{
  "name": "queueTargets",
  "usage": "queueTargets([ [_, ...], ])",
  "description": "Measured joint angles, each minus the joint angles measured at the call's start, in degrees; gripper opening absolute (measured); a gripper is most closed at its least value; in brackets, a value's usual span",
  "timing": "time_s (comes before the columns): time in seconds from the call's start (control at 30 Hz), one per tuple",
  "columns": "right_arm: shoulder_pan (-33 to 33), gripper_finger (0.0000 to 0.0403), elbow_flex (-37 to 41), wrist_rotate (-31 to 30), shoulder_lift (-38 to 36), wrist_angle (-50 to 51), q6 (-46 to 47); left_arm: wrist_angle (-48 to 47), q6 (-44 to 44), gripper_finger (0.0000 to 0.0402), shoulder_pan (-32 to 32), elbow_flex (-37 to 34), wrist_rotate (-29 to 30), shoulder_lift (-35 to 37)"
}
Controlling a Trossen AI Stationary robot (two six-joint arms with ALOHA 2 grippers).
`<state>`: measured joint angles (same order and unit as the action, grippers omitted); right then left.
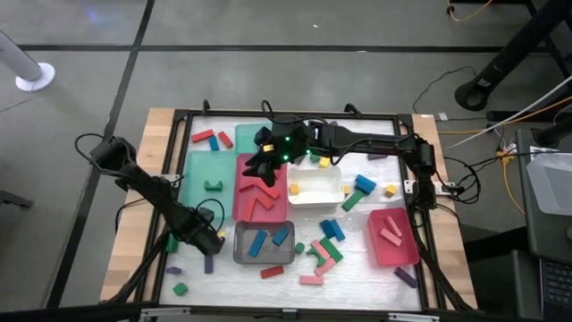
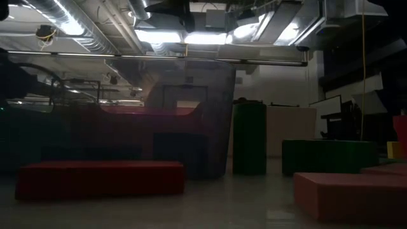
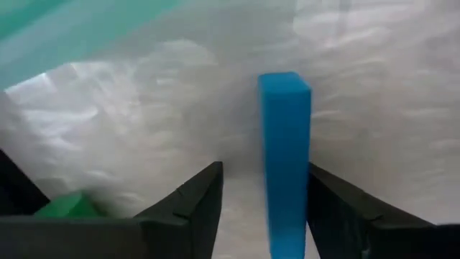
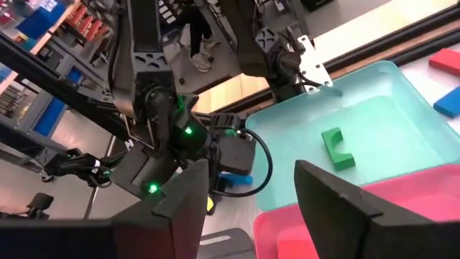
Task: Sort blocks
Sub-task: Put the blue block into the black transparent bin
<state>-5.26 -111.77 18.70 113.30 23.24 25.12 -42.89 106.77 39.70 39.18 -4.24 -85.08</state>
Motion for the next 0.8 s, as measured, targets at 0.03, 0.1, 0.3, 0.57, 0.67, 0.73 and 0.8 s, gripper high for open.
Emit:
queueTargets([
  [0.03,0.0,0.0205,0.0,0.0,0.0,0.16,0.0,0.3,-1.02,0.015,0.0,0.16,0.04,0.0],
  [0.1,-0.02,0.0205,0.0,0.0,0.0,0.54,-0.01,0.27,-2.64,0.0121,0.0,0.71,0.36,0.24],
  [0.3,-0.02,0.0205,0.0,0.0,-1.4,3.74,-1.78,-0.05,-4.97,0.0038,0.02,1.35,1.69,3.36],
  [0.57,-0.02,0.0205,0.0,-1.27,-6.27,18.5,-7.53,3.34,-6.18,0.004,0.0,1.6,6.68,17.15],
  [0.67,0.02,0.0205,0.0,-2.28,-7.65,26.41,-7.63,8.28,-9.79,0.004,-0.3,1.61,10.82,23.06],
  [0.73,0.02,0.0205,0.0,-3.22,-8.2,31.71,-7.56,11.98,-13.08,0.004,-0.9,1.66,14.89,26.38],
  [0.8,0.04,0.0205,0.0,-5.24,-8.26,36.67,-7.55,14.83,-17.18,0.004,-2.0,1.66,19.28,28.61],
])
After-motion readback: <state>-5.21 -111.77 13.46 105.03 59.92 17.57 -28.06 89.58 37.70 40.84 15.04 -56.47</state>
